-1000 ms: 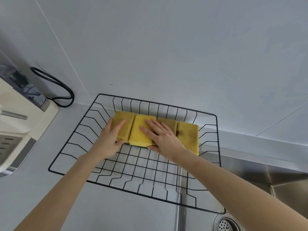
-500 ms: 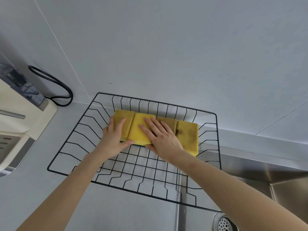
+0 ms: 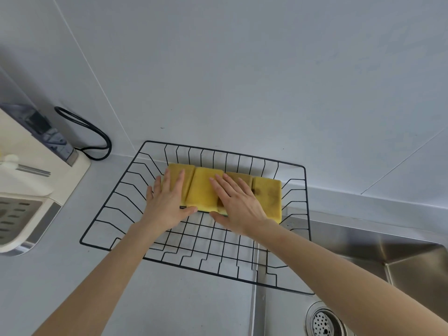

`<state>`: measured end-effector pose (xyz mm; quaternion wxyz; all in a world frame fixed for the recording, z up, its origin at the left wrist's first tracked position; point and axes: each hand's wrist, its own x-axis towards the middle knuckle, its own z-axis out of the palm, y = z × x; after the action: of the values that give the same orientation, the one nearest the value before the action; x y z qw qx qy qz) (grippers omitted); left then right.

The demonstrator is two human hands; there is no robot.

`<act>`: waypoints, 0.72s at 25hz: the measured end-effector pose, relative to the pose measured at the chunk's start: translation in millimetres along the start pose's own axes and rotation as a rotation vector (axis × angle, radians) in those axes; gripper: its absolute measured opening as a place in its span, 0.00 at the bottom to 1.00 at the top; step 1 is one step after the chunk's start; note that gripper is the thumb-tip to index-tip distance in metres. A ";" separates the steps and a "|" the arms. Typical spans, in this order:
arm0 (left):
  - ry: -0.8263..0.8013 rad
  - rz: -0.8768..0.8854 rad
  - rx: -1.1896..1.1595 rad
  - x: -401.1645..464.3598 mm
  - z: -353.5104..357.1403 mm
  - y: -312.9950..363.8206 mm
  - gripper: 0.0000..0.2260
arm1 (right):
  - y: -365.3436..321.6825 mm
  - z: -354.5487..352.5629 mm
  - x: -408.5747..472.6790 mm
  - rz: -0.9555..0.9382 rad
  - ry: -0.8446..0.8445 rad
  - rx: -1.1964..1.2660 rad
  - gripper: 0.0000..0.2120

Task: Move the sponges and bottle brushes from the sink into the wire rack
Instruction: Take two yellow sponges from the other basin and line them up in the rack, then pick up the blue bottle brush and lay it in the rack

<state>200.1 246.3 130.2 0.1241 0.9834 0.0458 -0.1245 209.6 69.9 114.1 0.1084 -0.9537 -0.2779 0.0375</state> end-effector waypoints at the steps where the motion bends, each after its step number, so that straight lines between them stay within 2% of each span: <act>1: 0.005 0.008 -0.006 -4.4 -4.1 3.5 0.42 | -0.7 -5.2 -4.2 0.012 -0.004 0.008 0.35; 10: 0.077 0.164 -0.027 -66.0 -32.2 59.8 0.35 | 1.2 -56.5 -86.0 0.141 0.111 0.124 0.29; 18: 0.071 0.290 -0.127 -144.8 -21.1 123.4 0.36 | 19.1 -79.9 -187.8 0.281 0.159 0.178 0.28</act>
<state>80.3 124.0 215.8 0.2009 0.9736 -0.0844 -0.0673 71.8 -61.8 189.7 0.2075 -0.9698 -0.1280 0.0010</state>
